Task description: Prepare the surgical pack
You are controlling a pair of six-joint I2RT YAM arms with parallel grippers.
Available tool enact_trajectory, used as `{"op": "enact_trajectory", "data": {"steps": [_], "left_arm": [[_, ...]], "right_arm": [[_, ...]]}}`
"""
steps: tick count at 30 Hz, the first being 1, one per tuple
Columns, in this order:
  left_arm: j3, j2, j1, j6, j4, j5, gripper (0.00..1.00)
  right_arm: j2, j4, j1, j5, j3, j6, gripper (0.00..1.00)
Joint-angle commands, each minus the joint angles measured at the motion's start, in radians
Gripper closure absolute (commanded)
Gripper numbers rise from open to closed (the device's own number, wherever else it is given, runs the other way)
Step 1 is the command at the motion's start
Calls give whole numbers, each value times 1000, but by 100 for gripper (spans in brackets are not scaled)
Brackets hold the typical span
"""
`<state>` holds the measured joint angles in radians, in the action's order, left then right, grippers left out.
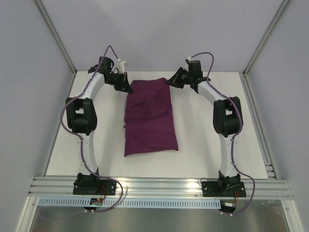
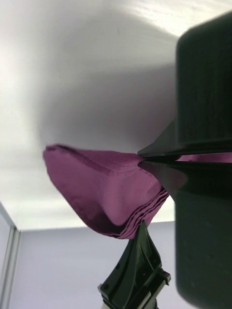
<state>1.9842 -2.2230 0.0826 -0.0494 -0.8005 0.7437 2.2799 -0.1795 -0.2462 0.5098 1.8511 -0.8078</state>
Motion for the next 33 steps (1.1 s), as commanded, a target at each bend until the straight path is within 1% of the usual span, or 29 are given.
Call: {"op": "enact_trajectory", "data": {"steps": [1, 2, 3, 5, 6, 7, 11, 12, 14, 15, 16, 17, 18, 19, 21, 22, 25, 27, 28, 29, 31, 32, 33], "left_arm": [[-88, 153, -7, -104, 0, 126, 100], [-114, 175, -7, -116, -11, 140, 100], [-167, 199, -7, -142, -19, 158, 100], [-218, 267, -7, -168, -46, 164, 100], [-244, 290, -7, -205, -58, 167, 100], [-293, 334, -7, -223, -69, 180, 100], [-390, 430, -7, -309, -136, 201, 100], [-427, 462, -7, -326, -152, 206, 100], [-475, 497, -7, -368, -170, 210, 100], [-525, 516, -7, -383, -174, 217, 100], [-551, 548, -7, -397, -178, 230, 100], [-579, 562, -7, -426, -178, 238, 100], [-637, 588, -6, -446, -180, 252, 100], [-665, 598, -6, -464, -180, 253, 100], [-756, 620, -6, -507, -167, 234, 100], [-784, 625, -4, -529, -166, 229, 99], [-869, 612, 0, -569, -137, 211, 97], [-893, 580, 11, -598, -134, 171, 97], [-898, 568, 14, -607, -134, 158, 98], [-901, 559, 17, -618, -131, 148, 98], [-906, 540, 17, -639, -128, 125, 99], [-906, 539, 17, -647, -126, 118, 100], [-906, 537, 17, -653, -124, 106, 100]], "right_arm": [[-172, 124, 2, 59, -117, 35, 100], [-200, 135, 2, 65, -197, 41, 99], [-259, 141, 1, 68, -235, 47, 99], [-324, 132, 2, 62, -312, 68, 99], [-389, 102, 1, 58, -370, 103, 99], [-422, 85, 1, 50, -400, 122, 100], [-598, 11, -10, 32, -524, 186, 100], [-626, -14, -18, 23, -588, 200, 100], [-686, -20, -25, 10, -662, 206, 100], [-744, -29, -31, 1, -697, 203, 100], [-772, -28, -34, -14, -773, 196, 100], [-825, -25, -41, -19, -812, 184, 100], [-850, -15, -53, -25, -849, 174, 100], [-871, -14, -62, -42, -924, 159, 99], [-930, -15, -90, -77, -995, 151, 100], [-942, -8, -97, -103, -1060, 136, 100], [-958, 26, -116, -103, -1142, 113, 99], [-944, 37, -117, -97, -1190, 104, 92], [-939, 26, -117, -99, -1195, 108, 87], [-933, 12, -119, -99, -1187, 128, 75], [-933, -70, -119, -112, -1147, 172, 58], [-939, -107, -116, -123, -1121, 199, 43], [-942, -185, -114, -138, -1045, 256, 37]]}}
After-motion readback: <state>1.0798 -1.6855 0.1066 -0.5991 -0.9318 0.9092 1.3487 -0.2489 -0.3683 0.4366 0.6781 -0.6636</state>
